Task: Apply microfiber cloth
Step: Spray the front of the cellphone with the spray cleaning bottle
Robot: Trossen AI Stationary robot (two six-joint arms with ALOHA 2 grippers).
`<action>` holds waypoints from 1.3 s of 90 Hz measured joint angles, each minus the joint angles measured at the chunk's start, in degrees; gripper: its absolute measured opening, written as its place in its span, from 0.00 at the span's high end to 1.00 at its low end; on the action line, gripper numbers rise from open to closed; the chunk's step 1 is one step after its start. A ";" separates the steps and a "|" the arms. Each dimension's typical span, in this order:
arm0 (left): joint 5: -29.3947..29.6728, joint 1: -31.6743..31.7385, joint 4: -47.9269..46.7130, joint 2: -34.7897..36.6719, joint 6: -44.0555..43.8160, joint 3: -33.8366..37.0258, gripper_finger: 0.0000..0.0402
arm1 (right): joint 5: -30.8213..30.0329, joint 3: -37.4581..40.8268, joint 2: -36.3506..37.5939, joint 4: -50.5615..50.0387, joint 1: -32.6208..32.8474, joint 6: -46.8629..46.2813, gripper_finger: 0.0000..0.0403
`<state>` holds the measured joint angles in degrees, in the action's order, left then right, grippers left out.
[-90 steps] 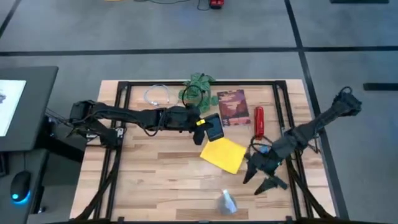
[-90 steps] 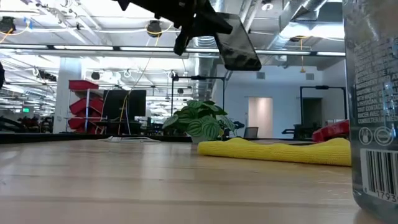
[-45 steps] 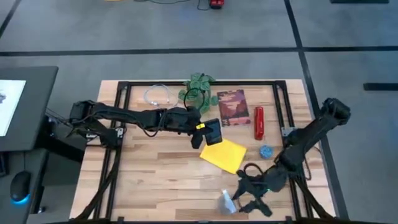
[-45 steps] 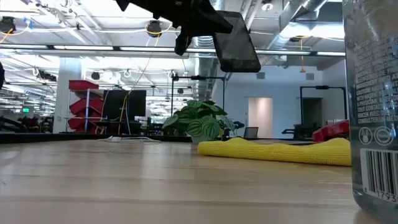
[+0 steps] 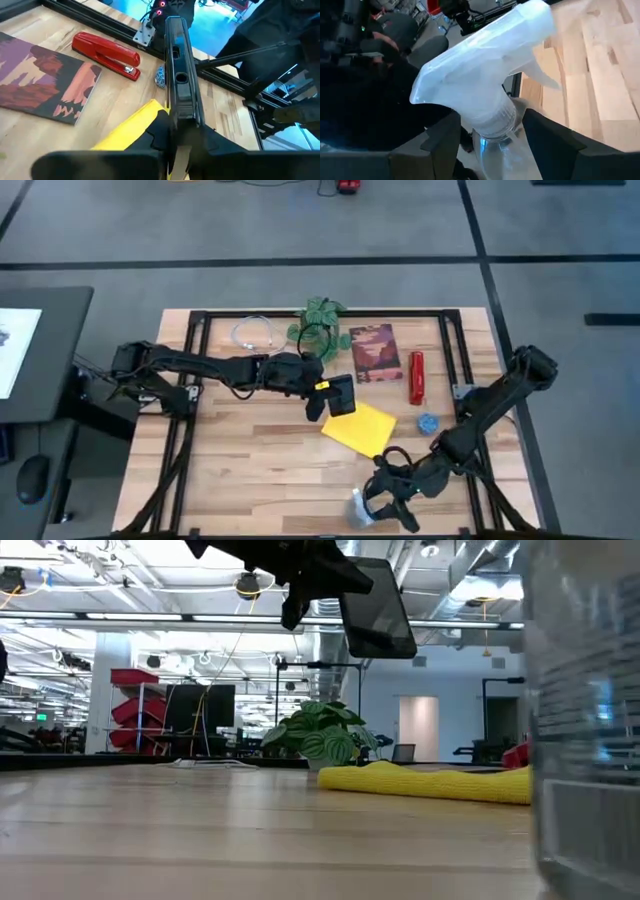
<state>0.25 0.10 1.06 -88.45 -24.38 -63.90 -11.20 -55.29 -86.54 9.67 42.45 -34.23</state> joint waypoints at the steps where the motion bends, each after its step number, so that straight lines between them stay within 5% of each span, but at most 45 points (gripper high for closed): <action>1: 0.00 0.00 -0.09 0.00 0.00 0.00 0.97 | 0.01 0.00 0.00 -0.04 -0.07 0.61 0.49; 52: 0.03 0.37 -1.79 0.00 -0.07 0.00 0.97 | -3.87 0.02 -0.04 0.70 -0.06 12.37 0.33; 101: 0.11 0.87 -2.31 0.00 1.25 0.00 0.97 | -8.84 -4.89 -8.12 6.22 0.14 14.64 0.33; 117: 0.10 0.87 -3.10 0.00 1.33 0.00 0.97 | -9.84 -6.53 -8.29 4.45 -0.62 12.36 0.43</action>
<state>0.35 0.97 -2.04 -88.44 -23.05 -63.90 -21.04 -61.82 -94.83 14.12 41.83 -21.87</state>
